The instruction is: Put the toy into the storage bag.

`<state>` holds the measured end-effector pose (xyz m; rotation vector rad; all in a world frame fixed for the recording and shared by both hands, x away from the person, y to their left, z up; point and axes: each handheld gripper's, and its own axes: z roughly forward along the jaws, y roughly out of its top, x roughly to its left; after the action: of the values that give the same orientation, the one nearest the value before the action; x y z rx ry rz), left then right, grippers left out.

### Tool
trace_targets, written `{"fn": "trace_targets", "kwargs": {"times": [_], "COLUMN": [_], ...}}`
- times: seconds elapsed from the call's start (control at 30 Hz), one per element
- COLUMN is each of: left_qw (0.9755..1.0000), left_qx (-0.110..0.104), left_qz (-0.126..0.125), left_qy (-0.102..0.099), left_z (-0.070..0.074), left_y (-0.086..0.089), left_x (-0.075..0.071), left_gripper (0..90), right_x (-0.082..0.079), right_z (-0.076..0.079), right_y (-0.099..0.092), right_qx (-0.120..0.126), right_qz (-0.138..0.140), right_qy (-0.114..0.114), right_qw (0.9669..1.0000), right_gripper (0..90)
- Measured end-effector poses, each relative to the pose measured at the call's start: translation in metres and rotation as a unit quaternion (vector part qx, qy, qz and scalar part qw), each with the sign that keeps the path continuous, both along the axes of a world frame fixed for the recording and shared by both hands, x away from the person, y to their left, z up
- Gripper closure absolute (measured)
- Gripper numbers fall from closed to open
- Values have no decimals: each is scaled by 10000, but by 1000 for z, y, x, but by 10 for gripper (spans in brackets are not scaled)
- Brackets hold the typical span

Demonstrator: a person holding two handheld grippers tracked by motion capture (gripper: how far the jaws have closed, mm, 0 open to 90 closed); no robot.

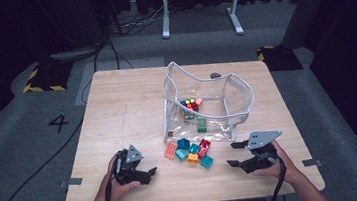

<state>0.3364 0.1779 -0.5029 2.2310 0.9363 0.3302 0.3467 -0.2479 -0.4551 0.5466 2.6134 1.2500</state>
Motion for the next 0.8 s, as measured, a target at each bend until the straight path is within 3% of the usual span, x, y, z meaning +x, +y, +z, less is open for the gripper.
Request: {"fn": "trace_targets", "kwargs": {"times": [0.17,0.2,0.27,0.3,0.33,0.63,0.67,0.7,0.8], "left_qw": [10000,10000,10000,10000,10000,10000,10000,10000,10000], "left_qx": [6,-1,1,4,7,-3,-3,0,4], "left_qz": [9,-1,-4,13,9,-2,1,7,11], "left_qy": [-8,0,1,-8,-8,2,0,-4,-6], "left_z": [0,0,0,0,0,0,0,0,0], "left_y": [0,0,0,0,0,0,0,0,0], "left_x": [0,0,0,0,0,0,0,0,0], "left_gripper": [126,126,126,126,126,126,126,126,126], "right_x": [-2,-1,-1,0,0,5,5,7,6], "right_z": [-15,-18,-22,-25,-27,-42,-42,-45,-45], "right_y": [21,25,33,36,40,61,62,64,66], "right_qx": [-50,-40,-126,-119,-132,-275,-270,-279,-256], "right_qz": [133,205,184,262,200,109,29,114,64], "right_qy": [216,166,272,182,290,290,383,259,218], "right_qw": [9997,9996,9994,9994,9993,9991,9989,9992,9994], "right_gripper": [351,351,351,351,351,362,367,371,405]}}
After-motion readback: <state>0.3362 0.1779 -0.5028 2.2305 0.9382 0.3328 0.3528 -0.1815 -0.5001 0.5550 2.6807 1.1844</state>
